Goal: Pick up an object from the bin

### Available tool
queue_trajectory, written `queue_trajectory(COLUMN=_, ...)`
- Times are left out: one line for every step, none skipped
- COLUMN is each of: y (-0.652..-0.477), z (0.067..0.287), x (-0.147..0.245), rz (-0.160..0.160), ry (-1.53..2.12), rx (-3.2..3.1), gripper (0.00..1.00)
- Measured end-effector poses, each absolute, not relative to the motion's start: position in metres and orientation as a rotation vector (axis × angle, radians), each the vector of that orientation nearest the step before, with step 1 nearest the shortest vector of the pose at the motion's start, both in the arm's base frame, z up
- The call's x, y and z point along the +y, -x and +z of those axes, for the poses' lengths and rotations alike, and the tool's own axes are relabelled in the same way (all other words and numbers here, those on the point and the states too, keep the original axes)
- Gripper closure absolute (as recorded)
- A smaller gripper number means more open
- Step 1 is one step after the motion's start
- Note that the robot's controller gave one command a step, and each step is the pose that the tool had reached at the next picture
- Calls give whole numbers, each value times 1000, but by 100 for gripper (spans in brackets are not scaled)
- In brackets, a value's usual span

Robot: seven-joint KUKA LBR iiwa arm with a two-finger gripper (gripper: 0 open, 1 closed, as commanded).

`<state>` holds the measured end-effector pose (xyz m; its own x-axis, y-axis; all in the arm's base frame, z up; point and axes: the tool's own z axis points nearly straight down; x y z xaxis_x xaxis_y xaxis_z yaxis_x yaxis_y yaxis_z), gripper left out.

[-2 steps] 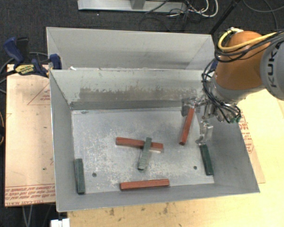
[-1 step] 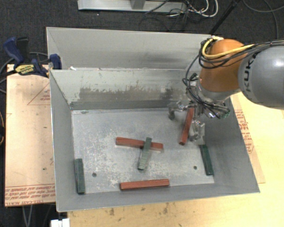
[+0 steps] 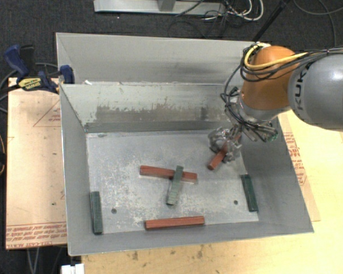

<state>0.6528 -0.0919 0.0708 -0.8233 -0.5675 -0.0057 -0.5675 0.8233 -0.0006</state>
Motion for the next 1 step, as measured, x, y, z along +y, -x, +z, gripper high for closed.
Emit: queue_trajectory(y=-607, z=281, x=-137, rz=-10, ry=1350, rx=2826, gripper=100)
